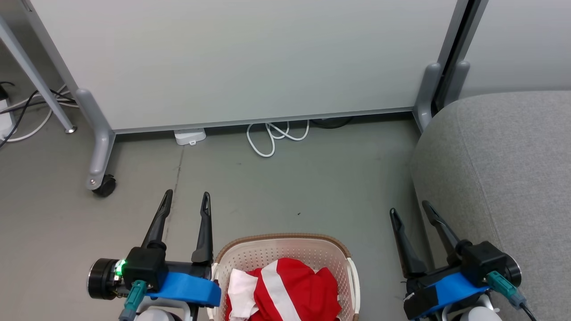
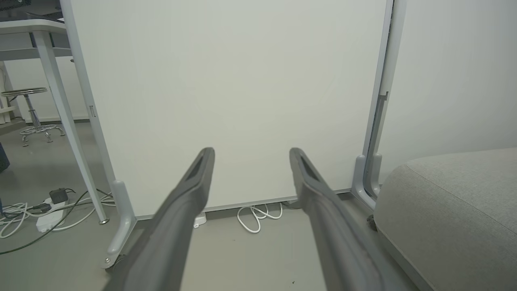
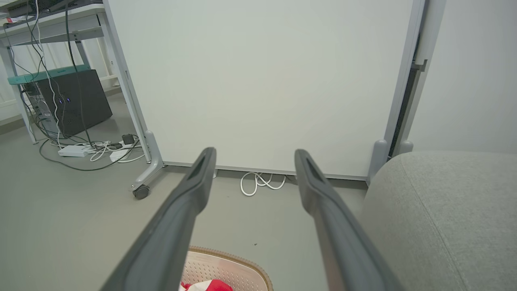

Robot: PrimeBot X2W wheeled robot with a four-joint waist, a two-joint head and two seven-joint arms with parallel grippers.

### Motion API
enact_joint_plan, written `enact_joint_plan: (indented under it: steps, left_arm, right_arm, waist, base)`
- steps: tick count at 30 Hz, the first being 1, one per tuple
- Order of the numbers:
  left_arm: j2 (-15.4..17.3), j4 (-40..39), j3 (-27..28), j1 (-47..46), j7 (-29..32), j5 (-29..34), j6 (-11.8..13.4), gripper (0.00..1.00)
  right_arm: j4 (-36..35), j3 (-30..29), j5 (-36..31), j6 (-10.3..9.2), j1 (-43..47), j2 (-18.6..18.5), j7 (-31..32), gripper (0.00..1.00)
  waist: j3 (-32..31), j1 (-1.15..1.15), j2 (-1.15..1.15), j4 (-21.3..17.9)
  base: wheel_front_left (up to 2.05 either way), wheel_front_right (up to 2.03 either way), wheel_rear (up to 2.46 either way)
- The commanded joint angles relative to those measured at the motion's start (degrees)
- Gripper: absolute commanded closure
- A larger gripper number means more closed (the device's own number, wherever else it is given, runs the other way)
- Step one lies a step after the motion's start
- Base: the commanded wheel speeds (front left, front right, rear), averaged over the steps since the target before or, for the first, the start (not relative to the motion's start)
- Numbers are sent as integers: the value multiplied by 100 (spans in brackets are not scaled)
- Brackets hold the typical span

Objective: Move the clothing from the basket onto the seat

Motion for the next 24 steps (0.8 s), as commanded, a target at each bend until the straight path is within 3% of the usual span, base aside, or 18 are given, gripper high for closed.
enact_joint_plan:
  steps: [1,17,24]
  left_arm:
    - [0,13,11,-65,-28,-38,-1,0]
    - [0,30,14,-108,-28,-112,-13,0]
    - [-1,178,-62,-295,-23,-19,-148,0]
  right_arm:
    - [23,-4,1,12,-74,-33,-34,0]
    - [71,-3,41,12,-102,-32,-34,0]
    - [9,15,11,12,-222,-33,-33,0]
  waist:
    - [6,0,0,1]
    - [61,0,0,-14]
    - [258,0,0,-123]
  base:
    - [0,0,0]
    - [0,0,0]
    - [0,0,0]
